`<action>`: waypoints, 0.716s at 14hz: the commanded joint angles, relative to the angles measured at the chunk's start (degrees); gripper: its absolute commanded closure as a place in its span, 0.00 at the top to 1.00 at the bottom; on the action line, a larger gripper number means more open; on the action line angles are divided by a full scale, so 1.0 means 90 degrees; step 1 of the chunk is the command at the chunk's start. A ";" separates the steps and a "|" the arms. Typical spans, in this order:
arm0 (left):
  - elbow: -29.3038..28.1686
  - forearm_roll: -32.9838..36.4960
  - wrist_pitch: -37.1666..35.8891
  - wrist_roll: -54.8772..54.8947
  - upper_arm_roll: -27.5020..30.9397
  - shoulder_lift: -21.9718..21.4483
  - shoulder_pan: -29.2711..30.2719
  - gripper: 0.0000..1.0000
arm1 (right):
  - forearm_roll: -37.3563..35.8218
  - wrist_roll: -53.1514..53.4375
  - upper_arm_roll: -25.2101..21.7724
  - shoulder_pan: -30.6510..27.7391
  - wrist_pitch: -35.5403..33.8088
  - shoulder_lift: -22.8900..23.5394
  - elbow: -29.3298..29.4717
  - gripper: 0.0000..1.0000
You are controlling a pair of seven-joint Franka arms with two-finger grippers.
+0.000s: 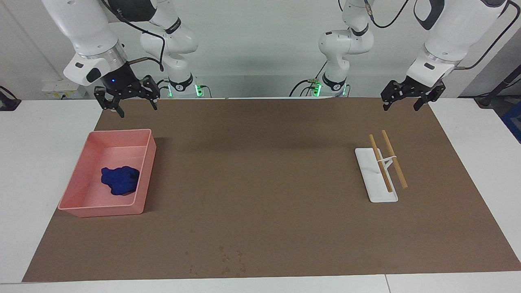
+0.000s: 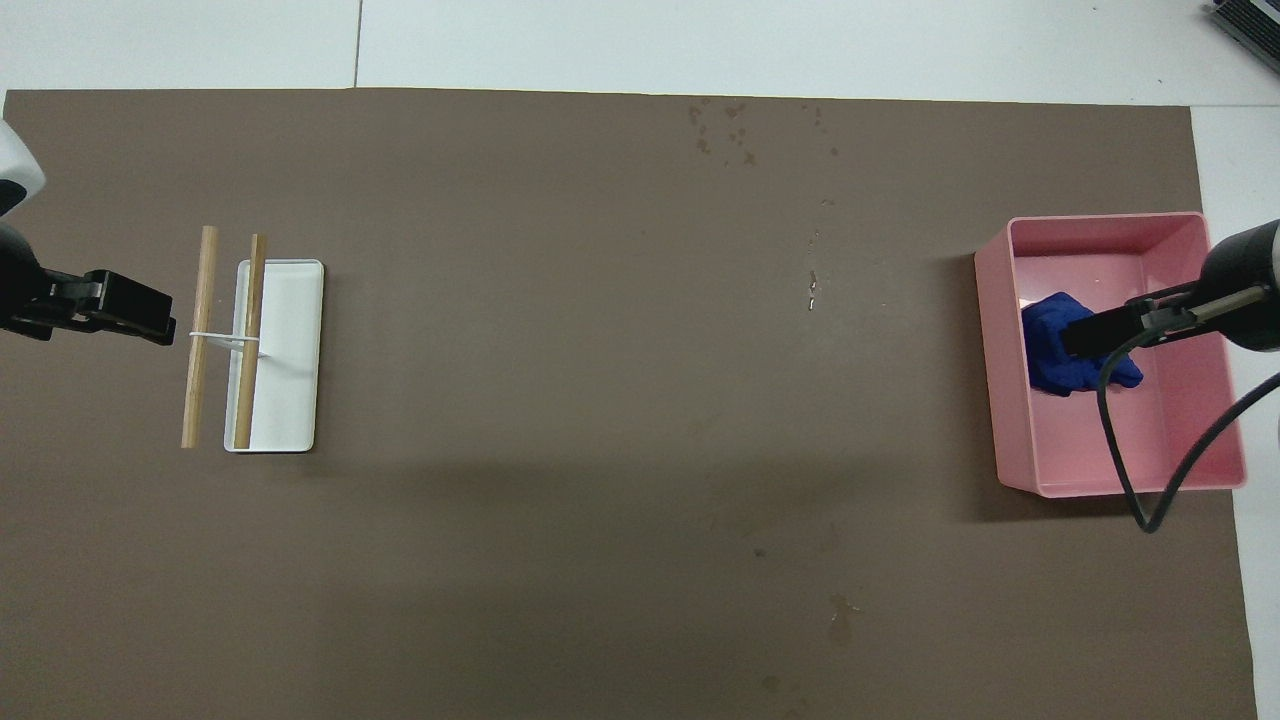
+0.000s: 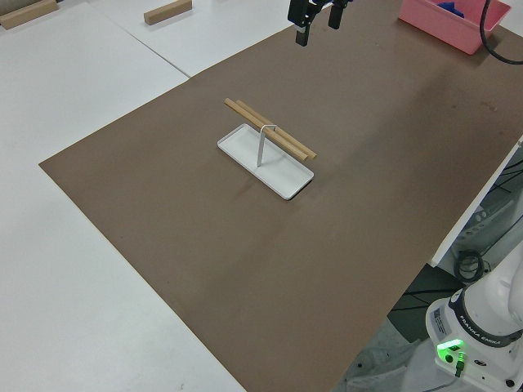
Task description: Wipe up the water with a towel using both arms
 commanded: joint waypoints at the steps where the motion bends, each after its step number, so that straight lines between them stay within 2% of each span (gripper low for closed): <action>1: -0.0136 0.0107 0.0079 0.0023 0.0049 -0.0092 -0.0051 1.00 | -0.0132 0.0069 0.0101 -0.0085 0.0060 -0.0077 -0.0079 1.00; 10: -0.0136 0.0107 0.0079 0.0023 0.0049 -0.0101 -0.0051 1.00 | -0.0123 0.0079 0.0121 -0.0075 0.0001 -0.0057 -0.0059 1.00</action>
